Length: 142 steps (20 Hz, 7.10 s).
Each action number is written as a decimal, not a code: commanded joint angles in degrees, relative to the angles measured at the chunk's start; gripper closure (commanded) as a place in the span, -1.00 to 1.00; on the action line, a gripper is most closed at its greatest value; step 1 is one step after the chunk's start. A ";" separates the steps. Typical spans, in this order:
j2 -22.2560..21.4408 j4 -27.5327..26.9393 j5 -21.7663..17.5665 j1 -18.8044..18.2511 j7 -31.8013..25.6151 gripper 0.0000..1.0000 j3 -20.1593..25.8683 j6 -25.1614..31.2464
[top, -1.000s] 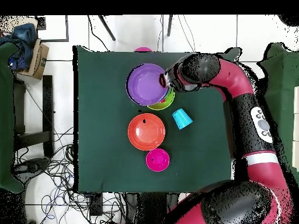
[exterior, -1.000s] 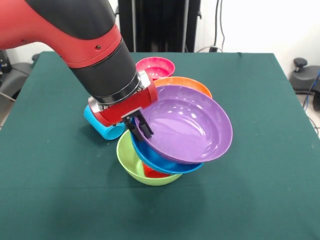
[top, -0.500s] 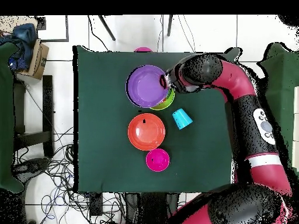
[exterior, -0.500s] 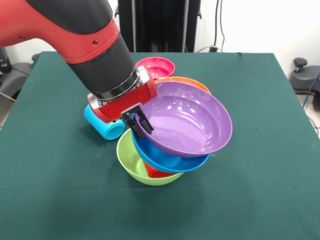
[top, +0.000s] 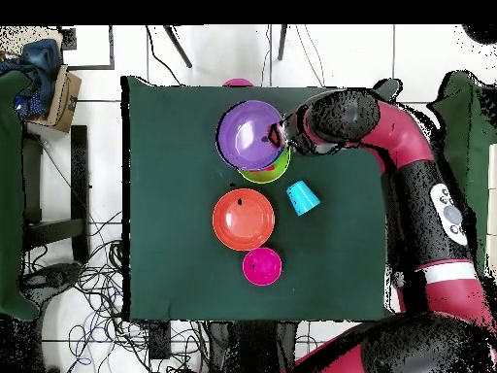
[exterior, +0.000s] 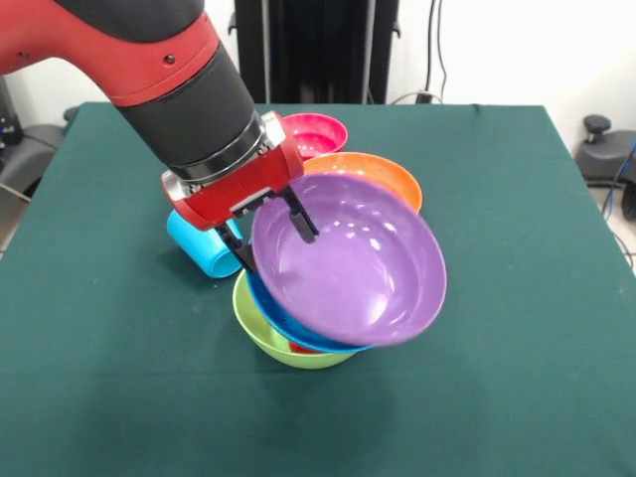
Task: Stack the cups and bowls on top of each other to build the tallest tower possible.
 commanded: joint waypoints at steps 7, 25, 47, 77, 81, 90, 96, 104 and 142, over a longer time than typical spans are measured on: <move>-0.68 3.00 -4.92 -0.62 -23.56 -1.00 3.37 8.79; -3.18 4.04 -3.04 -2.98 -25.03 -1.00 5.46 14.12; -6.11 5.90 -6.16 -7.37 -22.64 -1.00 10.96 22.06; 0.63 5.74 -20.64 -5.72 -21.11 -1.00 5.87 5.12; 1.39 5.44 -22.00 -5.77 -21.41 -1.00 5.71 4.27; 0.79 7.62 -23.13 -6.71 -22.92 -1.00 6.05 5.28; -0.73 13.62 -24.94 -7.87 -24.00 -1.00 5.62 4.92; -5.26 24.14 -28.38 -11.09 -23.73 -1.00 6.70 3.41; 5.94 19.00 -45.54 -13.50 -26.39 -1.00 4.36 -7.23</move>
